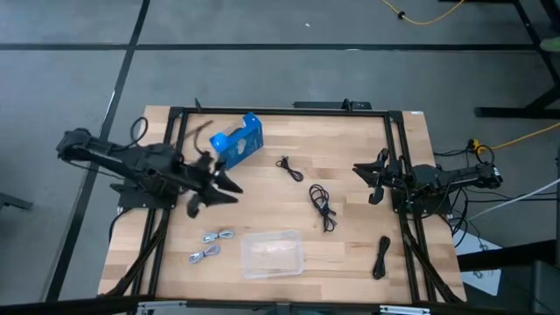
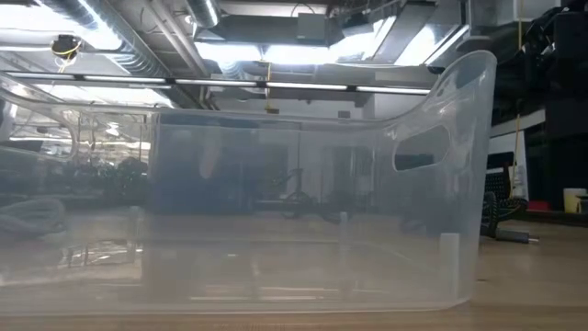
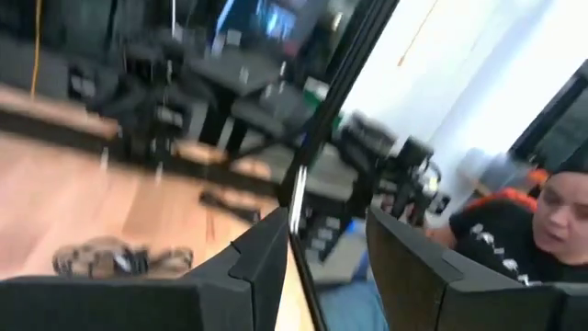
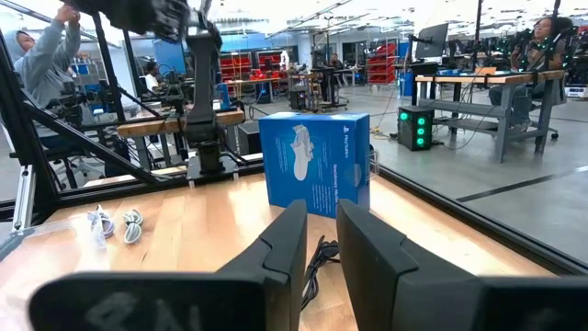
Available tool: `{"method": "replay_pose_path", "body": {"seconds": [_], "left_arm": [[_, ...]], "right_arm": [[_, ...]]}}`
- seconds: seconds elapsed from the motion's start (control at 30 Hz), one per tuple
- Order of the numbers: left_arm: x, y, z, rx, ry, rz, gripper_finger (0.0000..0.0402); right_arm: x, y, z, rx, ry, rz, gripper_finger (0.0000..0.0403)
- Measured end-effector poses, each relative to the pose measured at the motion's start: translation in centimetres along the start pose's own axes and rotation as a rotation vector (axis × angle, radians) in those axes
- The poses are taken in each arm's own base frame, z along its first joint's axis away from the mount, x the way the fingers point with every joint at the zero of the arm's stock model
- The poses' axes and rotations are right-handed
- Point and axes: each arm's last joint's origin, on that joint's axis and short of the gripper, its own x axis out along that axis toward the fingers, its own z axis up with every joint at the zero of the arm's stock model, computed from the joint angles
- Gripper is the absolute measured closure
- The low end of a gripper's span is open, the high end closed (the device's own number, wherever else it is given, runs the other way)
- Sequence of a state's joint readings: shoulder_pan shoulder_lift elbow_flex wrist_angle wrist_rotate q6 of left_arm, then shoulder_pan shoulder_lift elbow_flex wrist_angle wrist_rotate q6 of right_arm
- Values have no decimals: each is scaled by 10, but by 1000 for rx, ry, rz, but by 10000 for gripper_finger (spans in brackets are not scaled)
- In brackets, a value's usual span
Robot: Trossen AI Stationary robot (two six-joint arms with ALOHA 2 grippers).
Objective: Pick and place USB-C Cables
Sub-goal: Put the top black charger cable into the transparent bin
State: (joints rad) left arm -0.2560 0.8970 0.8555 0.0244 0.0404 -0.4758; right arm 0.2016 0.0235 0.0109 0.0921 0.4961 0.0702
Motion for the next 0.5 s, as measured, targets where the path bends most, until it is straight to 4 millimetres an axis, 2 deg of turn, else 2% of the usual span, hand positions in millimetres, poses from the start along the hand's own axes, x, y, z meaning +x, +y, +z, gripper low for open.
{"method": "replay_pose_path", "body": {"seconds": [0.1, 0.2, 0.33, 0.5], "left_arm": [[18, -13, 13, -52, 123, 56, 259], [34, -20, 13, -112, 273, 126, 259], [51, -22, -3, -226, 443, 225, 259], [56, -17, -38, -331, 697, 392, 259]], "right_arm": [[0, 0, 0, 0, 0, 0, 334], [0, 0, 0, 0, 0, 0, 334], [0, 0, 0, 0, 0, 0, 334], [0, 0, 0, 0, 0, 0, 334]]}}
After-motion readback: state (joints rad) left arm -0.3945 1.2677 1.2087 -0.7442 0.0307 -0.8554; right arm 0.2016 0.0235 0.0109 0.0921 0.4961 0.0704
